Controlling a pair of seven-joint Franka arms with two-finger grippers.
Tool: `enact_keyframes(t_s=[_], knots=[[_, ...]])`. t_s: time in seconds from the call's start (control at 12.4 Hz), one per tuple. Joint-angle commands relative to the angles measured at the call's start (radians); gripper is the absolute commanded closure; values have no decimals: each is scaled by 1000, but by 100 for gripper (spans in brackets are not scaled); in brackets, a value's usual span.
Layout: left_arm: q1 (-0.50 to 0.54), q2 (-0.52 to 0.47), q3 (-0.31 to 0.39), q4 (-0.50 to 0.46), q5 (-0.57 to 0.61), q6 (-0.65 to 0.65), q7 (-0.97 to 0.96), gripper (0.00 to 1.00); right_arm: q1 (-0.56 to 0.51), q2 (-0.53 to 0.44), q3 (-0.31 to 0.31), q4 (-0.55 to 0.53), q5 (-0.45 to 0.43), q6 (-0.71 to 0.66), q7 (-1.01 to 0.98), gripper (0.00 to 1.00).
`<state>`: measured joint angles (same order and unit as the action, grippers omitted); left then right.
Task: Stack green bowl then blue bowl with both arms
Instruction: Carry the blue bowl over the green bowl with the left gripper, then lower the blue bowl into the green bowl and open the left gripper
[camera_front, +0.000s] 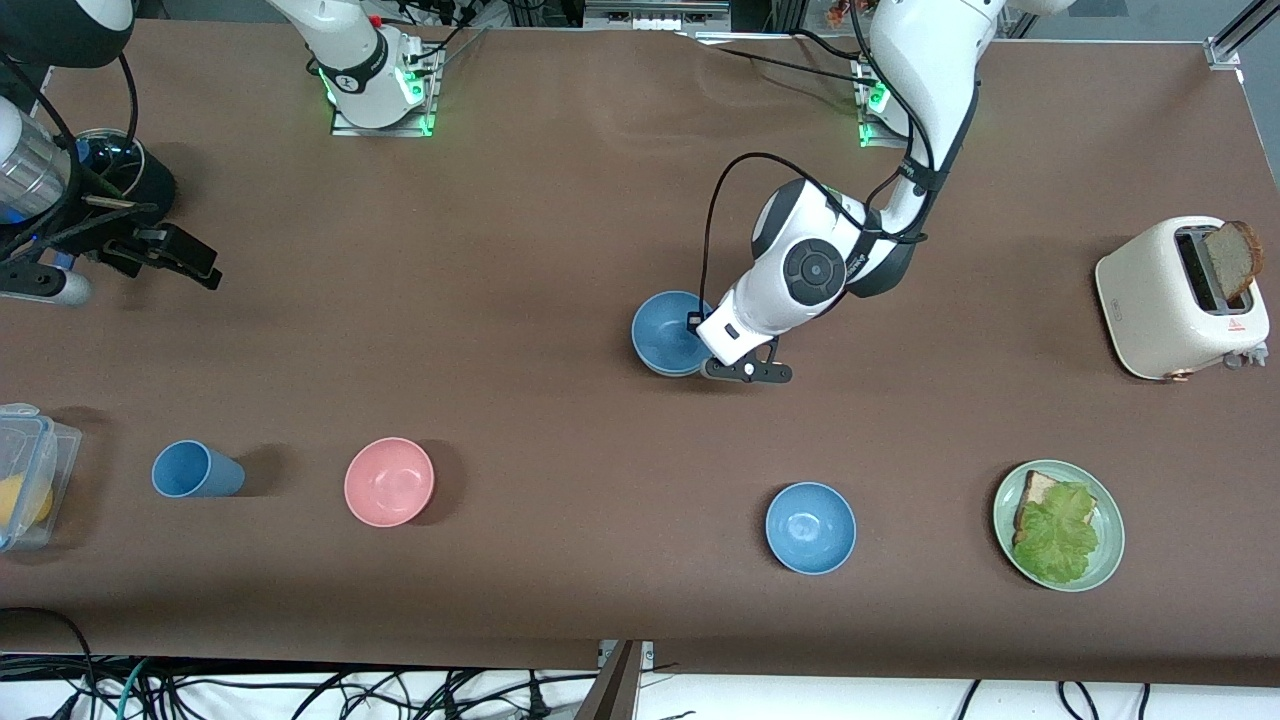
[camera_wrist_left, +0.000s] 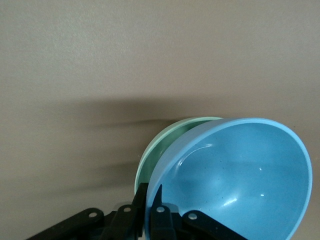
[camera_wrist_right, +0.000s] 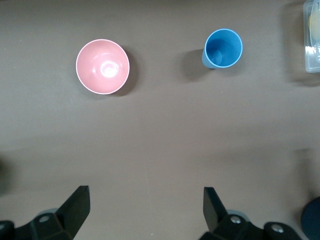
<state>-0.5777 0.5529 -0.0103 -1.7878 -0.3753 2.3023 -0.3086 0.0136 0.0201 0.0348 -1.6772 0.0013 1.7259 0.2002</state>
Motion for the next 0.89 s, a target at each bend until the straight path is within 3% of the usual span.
enact_keyframes(t_s=[0.0,0.08,0.16,0.24,0.32,0.56,0.8], knots=[[-21,16,16,27,-2,-11,2,77,-15,12,14,31,2,-25,15,0],[-21,16,15,27,-2,-11,0,53,-15,12,14,31,2,-23,15,0],[-21,15,15,27,-2,-12,-4,38,-15,12,14,31,2,-23,15,0],[-19,9,15,27,-4,-15,-6,9,-15,12,14,31,2,-23,15,0],[-16,-5,16,33,-4,-20,-7,0,-15,12,14,31,2,-23,15,0],[13,-51,27,141,-1,-179,-4,0,-17,12,14,31,2,-23,15,0],[82,-134,33,240,191,-320,0,0,-17,12,13,31,2,-22,13,0]])
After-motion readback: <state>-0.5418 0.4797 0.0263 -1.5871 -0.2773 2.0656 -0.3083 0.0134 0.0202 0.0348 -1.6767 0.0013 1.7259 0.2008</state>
